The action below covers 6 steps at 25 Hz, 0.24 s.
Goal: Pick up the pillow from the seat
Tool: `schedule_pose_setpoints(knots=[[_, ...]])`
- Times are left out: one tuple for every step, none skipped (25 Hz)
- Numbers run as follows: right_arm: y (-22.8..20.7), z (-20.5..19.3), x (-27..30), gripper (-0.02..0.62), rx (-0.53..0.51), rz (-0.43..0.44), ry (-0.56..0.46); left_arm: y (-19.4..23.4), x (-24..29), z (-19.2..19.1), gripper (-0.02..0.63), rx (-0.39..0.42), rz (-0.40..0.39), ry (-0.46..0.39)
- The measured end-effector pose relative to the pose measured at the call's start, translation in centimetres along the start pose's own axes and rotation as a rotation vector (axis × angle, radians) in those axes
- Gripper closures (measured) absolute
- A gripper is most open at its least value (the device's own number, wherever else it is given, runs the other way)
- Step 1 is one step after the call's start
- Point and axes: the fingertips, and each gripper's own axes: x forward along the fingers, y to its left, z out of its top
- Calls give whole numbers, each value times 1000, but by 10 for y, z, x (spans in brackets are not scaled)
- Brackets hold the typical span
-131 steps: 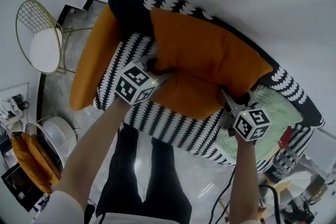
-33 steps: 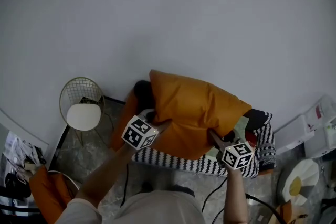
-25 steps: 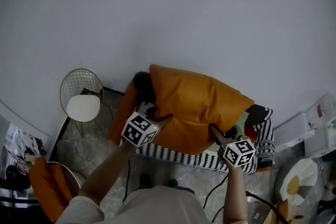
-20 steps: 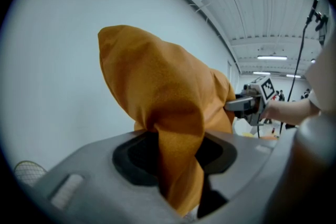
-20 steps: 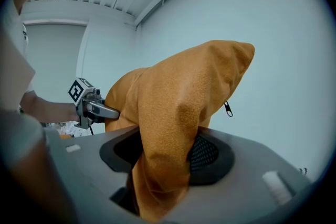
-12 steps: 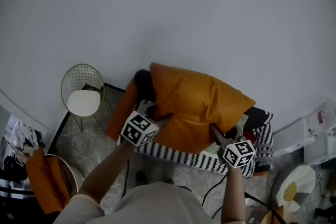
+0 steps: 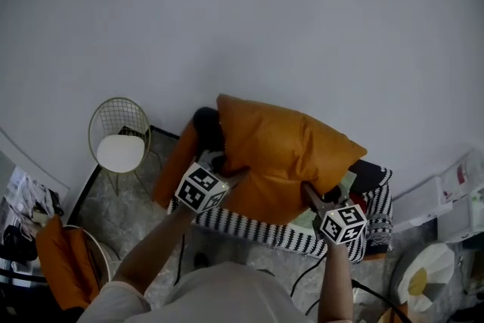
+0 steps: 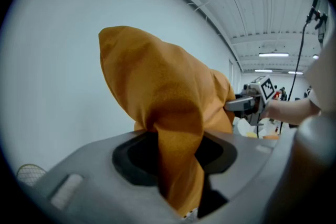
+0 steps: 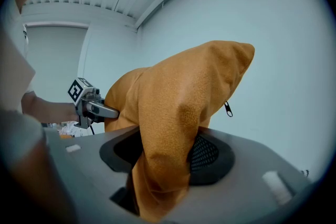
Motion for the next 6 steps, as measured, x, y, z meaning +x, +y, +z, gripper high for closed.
schedule_pose_setpoints(knots=[[-1,1,0,344,-2,0,-1,1,1,1,414,1,0,-1],[-2,1,0,344,-3,0,-1,1,2,1,414,1,1,-1],[-2,2,0,344,-5,0,-2,1,2,2,414,2,2,-1],[-2,3,0,344,-6,0,-3,1,2,2,414,2,4,-1],[-2,3,0,344,-7,0,-4,1,2,2,414,2,6,-1],[-1,3,1,344,-8,0,-4,2,1,2,414,2,7,-1]])
